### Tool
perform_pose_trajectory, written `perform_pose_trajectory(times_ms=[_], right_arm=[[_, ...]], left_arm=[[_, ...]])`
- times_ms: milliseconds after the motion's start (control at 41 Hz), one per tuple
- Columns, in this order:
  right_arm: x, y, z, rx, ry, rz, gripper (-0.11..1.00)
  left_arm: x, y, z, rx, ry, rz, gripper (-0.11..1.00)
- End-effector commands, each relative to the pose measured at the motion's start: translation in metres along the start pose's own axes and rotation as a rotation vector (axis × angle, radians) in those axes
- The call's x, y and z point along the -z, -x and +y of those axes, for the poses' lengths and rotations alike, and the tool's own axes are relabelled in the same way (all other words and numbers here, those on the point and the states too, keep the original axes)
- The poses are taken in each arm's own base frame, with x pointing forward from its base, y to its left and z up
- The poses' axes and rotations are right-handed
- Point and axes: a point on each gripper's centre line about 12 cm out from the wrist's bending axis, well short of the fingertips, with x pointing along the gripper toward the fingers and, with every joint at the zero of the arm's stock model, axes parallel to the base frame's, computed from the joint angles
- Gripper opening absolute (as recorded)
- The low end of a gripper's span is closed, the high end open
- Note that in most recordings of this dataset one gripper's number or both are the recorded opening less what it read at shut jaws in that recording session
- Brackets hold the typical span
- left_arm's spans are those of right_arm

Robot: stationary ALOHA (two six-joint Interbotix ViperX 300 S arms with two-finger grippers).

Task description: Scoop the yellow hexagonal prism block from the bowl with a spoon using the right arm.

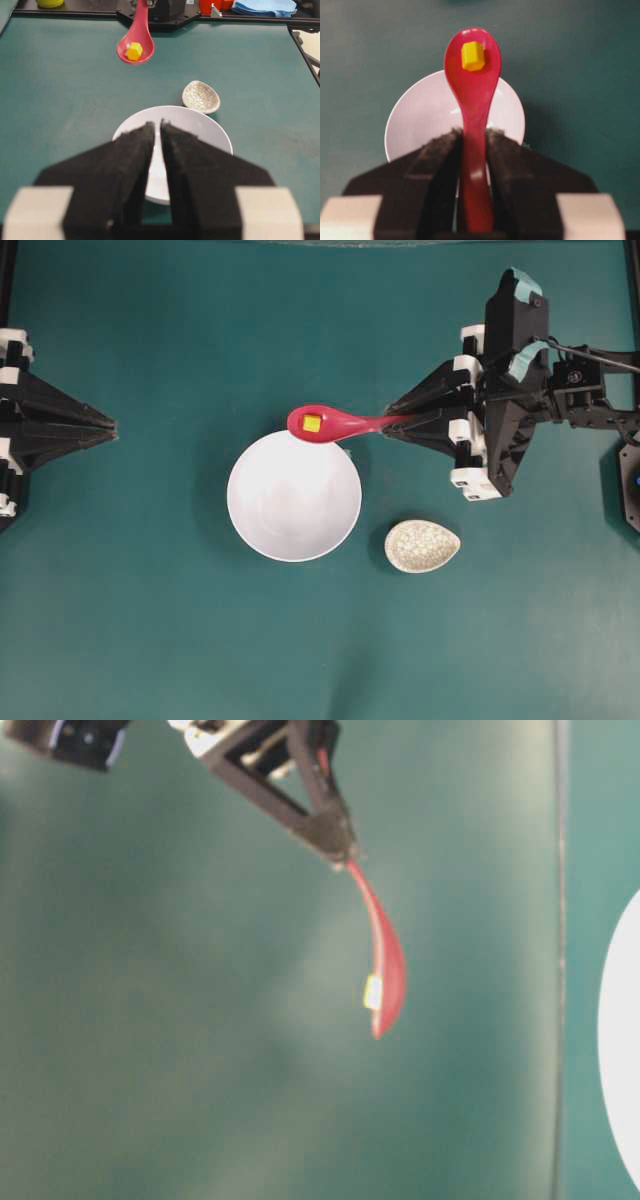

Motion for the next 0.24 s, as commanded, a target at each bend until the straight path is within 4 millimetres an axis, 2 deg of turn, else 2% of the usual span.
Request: perform_pose_trajectory(times_ms=[0,219], right_arm=[[-0.0176,0.0065,0.004,-0.011,0.001,-0.054,0.24],[-0.0173,0.0068,0.0039,-0.011,-0.002,-0.054,0.24]], left_arm=[[-0.0125,-0.0009,0.0002,-0.001,-0.001,-0.034,0.14],[-0.0127,-0.0006,-0.0001,0.0,-0.011,-0.035,0.14]])
